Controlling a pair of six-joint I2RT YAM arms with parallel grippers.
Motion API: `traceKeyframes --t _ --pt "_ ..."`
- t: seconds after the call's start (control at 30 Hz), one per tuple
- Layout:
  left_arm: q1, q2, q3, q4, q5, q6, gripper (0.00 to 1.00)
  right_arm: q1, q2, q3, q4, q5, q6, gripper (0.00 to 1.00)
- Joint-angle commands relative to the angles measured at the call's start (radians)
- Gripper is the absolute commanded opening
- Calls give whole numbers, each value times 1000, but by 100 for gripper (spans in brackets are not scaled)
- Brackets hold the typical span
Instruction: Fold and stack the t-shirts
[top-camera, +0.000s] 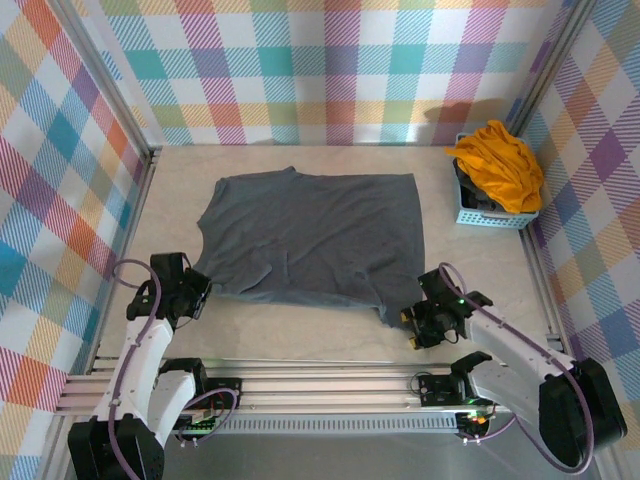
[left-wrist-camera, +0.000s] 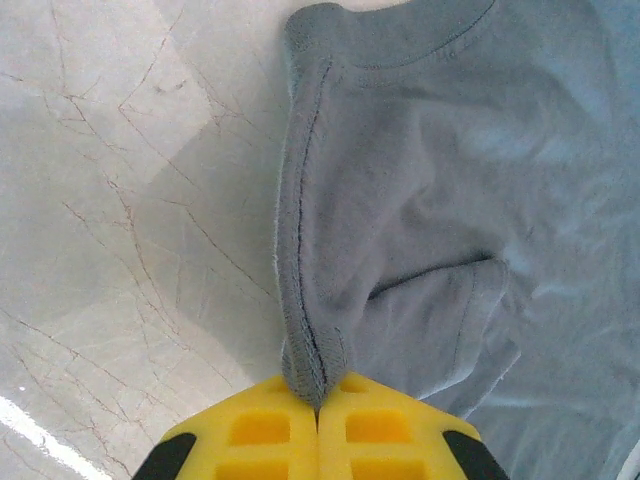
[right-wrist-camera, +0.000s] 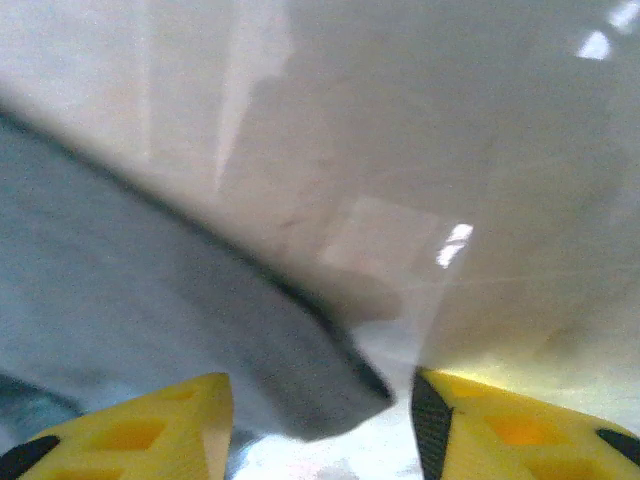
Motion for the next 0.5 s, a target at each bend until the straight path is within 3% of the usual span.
traceKeyframes --t 0.0,0.2,0.3,0.47 --pt "-8 -6 23 -8 3 21 0 -1 81 -12 113 -9 39 43" --pt "-6 1 46 -19 12 34 0 -29 82 30 49 108 -72 0" --pt "-7 0 69 6 44 32 0 -52 51 119 53 172 -246 0" --pt "2 8 201 27 88 21 0 -57 63 454 -37 251 -603 0"
